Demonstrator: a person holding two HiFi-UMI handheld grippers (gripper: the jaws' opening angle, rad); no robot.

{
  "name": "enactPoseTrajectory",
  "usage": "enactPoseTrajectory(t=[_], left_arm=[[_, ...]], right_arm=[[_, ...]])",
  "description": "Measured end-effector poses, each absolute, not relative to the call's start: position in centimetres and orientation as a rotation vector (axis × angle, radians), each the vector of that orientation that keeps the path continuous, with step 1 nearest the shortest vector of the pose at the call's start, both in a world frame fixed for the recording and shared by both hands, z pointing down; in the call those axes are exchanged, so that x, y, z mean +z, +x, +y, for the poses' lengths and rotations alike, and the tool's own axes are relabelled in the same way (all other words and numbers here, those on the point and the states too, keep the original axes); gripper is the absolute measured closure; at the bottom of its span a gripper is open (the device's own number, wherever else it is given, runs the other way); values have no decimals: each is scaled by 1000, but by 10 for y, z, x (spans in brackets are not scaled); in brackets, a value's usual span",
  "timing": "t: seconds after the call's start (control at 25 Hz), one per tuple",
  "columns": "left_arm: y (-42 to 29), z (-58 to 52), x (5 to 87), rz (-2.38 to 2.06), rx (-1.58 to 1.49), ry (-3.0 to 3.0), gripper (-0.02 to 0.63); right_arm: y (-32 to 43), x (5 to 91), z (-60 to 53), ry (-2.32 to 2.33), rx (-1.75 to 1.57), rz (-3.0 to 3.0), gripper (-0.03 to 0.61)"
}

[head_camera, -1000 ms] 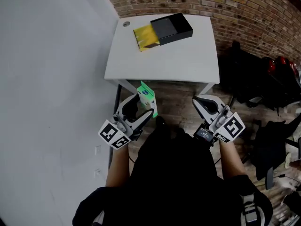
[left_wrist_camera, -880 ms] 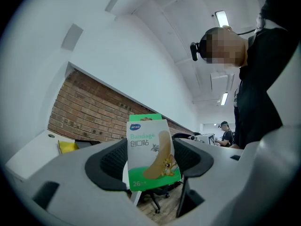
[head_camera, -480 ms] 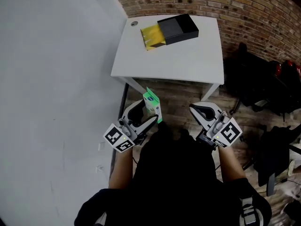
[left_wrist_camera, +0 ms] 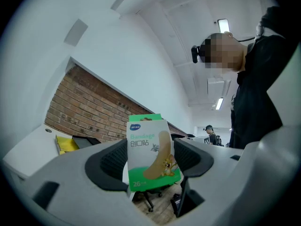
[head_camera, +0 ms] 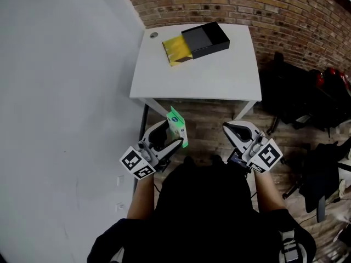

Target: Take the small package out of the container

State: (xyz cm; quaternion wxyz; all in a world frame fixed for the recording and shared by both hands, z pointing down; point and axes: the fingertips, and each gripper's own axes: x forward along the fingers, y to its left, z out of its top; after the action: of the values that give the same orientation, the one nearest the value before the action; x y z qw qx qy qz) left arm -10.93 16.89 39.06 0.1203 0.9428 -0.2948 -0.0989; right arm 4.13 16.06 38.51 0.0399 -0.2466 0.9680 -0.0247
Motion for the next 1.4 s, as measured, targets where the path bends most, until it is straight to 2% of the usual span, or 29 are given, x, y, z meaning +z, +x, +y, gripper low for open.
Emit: enactPoseTrajectory(t=[0.2,0.44,1.4], left_arm=[[-142,160,392,-848,-290,2758,291],[-155,151,397,-798,-328,2734,291],[-109,140,404,-670,-268,2749,291]], right_arm=[[4,379,152,-752,-71,2959,572],[-2,375,141,-816,-57,2955,572],[42,376,147,-919,-26,2957,573]])
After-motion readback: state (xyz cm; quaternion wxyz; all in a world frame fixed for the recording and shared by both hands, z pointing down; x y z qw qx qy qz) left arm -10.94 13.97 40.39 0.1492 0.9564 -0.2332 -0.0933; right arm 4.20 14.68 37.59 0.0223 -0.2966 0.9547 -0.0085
